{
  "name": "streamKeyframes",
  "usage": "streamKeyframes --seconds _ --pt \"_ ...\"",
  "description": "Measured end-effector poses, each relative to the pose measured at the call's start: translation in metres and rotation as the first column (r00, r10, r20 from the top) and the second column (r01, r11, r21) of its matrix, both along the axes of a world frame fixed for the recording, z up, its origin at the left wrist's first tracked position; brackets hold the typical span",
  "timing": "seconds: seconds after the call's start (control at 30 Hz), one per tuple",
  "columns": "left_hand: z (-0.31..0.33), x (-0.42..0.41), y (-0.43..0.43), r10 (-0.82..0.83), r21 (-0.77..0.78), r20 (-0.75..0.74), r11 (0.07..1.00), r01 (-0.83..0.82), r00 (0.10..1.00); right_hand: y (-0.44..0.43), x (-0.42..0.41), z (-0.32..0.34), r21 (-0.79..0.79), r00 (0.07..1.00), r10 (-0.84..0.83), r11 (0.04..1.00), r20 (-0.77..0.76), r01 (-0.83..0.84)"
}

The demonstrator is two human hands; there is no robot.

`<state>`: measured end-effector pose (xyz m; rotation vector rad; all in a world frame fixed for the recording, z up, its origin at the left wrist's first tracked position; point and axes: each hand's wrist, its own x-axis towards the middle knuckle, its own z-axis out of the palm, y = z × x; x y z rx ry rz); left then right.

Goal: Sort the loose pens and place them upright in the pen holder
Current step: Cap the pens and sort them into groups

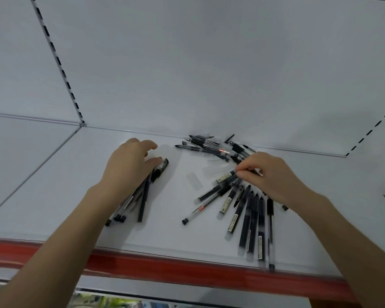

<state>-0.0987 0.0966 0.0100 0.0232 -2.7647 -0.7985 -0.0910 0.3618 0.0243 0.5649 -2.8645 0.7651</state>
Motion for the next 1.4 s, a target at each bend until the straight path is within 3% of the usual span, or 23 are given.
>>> streamKeyframes --seconds 0.1,0.2,0.27,0.4,0.5,0.63,0.8,0.9,1.03,1.13,1.2,1.3,1.33,1.4 --pt "0.007 0.015 0.018 -0.101 -0.025 -0.101 0.995 0.099 0.99 0.0 -0.002 -0.001 -0.009 1.0 -0.012 1.0 -0.015 0.012" --pt "0.009 0.039 0.049 -0.303 -0.063 0.1 0.949 0.31 0.948 0.001 -0.005 -0.001 -0.024 0.999 -0.043 0.999 -0.002 0.042" --pt "0.004 0.05 0.065 -0.334 -0.192 0.21 0.908 0.373 0.919 0.002 -0.008 0.0 -0.015 0.998 -0.057 0.998 0.003 0.057" --pt "-0.001 0.055 0.068 -0.301 -0.271 0.208 0.896 0.351 0.931 0.006 -0.012 0.001 -0.046 0.995 -0.095 0.994 0.01 0.096" --pt "0.003 0.058 0.054 -0.29 -0.195 0.187 0.925 0.325 0.939 0.007 -0.014 0.001 -0.072 0.994 -0.108 0.991 0.023 0.11" --pt "0.011 0.064 0.035 -0.259 0.096 0.187 0.965 0.245 0.947 0.01 -0.017 0.002 -0.109 0.993 -0.111 0.987 0.032 0.114" --pt "0.007 0.062 0.036 -0.228 0.371 0.171 0.916 0.152 0.958 0.015 -0.015 0.003 -0.077 0.991 -0.095 0.992 0.098 0.103" --pt "0.002 0.059 0.041 -0.238 0.425 0.151 0.892 0.155 0.959 0.015 -0.008 0.007 -0.012 0.982 -0.019 1.0 0.189 0.022" --pt "0.0 0.055 0.048 -0.244 0.437 0.111 0.883 0.173 0.963 0.003 -0.001 0.001 0.204 0.975 0.014 0.977 0.222 -0.06" --pt "0.001 0.054 0.052 -0.26 0.435 0.095 0.879 0.195 0.961 -0.003 0.001 0.0 0.206 0.977 0.016 0.977 0.212 -0.061" --pt "0.002 0.055 0.053 -0.255 0.431 0.077 0.88 0.199 0.964 -0.003 0.002 0.0 0.126 0.964 0.017 0.991 0.265 -0.052" --pt "0.004 0.055 0.053 -0.215 0.47 0.026 0.864 0.178 0.976 0.0 0.003 0.009 -0.203 0.941 0.054 0.979 0.334 0.016" --pt "0.005 0.056 0.054 -0.207 0.481 0.001 0.858 0.182 0.978 0.002 0.003 0.014 -0.347 0.948 0.043 0.935 0.315 0.073" --pt "0.008 0.057 0.058 -0.205 0.488 -0.048 0.849 0.202 0.978 0.004 0.002 0.029 -0.626 0.964 -0.014 0.759 0.264 0.182"
